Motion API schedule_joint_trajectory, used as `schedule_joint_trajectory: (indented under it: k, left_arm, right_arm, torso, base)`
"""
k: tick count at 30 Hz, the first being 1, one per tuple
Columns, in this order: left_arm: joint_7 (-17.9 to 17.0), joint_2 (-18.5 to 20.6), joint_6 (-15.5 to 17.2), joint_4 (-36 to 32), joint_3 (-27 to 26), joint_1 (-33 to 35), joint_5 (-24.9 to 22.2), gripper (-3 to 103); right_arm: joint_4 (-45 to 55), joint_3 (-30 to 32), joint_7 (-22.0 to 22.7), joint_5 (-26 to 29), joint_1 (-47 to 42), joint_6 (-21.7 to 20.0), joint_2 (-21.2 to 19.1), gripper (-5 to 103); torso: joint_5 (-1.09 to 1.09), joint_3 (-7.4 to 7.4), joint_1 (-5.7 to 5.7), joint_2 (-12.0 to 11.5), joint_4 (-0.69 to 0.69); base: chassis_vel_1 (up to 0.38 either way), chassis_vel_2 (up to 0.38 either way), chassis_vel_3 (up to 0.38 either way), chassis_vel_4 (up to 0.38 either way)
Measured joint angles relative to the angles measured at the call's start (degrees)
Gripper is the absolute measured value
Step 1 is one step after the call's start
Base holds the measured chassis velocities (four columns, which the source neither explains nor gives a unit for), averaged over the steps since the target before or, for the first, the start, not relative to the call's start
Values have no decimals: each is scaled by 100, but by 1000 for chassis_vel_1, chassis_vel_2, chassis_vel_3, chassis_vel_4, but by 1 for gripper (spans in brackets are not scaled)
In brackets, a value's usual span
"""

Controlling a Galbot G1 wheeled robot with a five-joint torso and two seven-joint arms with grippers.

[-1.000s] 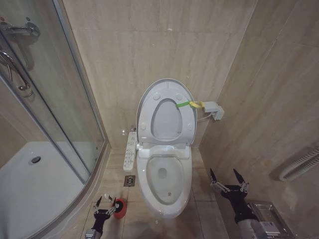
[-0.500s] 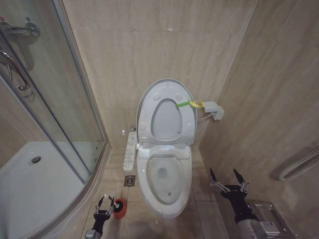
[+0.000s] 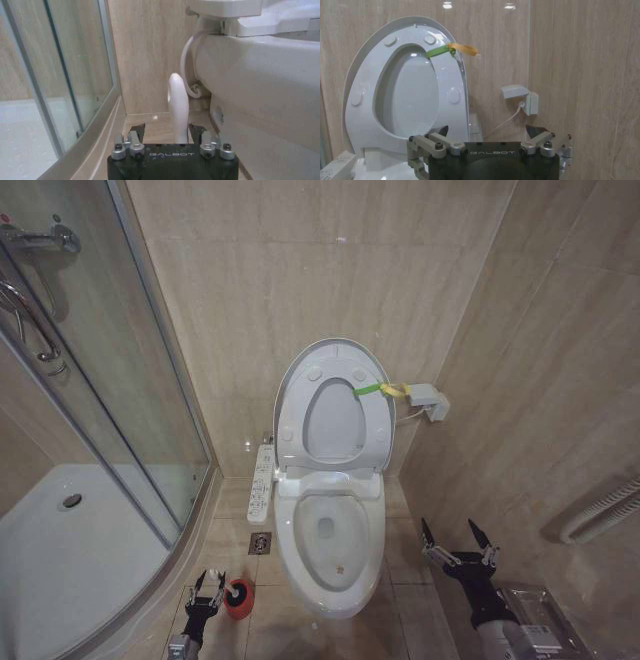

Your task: Open the toilet lid, clean the toilet bowl with a toilet brush, close the toilet lid, and flush.

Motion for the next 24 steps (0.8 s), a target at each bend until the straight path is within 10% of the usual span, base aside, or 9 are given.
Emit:
schedule_joint_trajectory:
  k: [13, 14, 24]
  left_arm:
    - [34, -78, 35, 46, 6, 1, 16, 55]
    - [54, -81, 38, 46, 2, 5, 9, 28]
    - [173, -100, 44, 62, -12, 12, -93, 16]
  right_arm:
    - [0, 0, 0, 0, 0, 0, 0, 100]
    - [0, 0, 0, 0, 0, 0, 0, 100]
    - [0, 0, 0, 0, 0, 0, 0, 100]
  torso:
    - [0, 0, 0, 0, 0]
    - [0, 0, 0, 0, 0]
    - [0, 0, 0, 0, 0]
  base:
    - [0, 0, 0, 0]
    - [0, 0, 0, 0]
    - [0, 0, 0, 0]
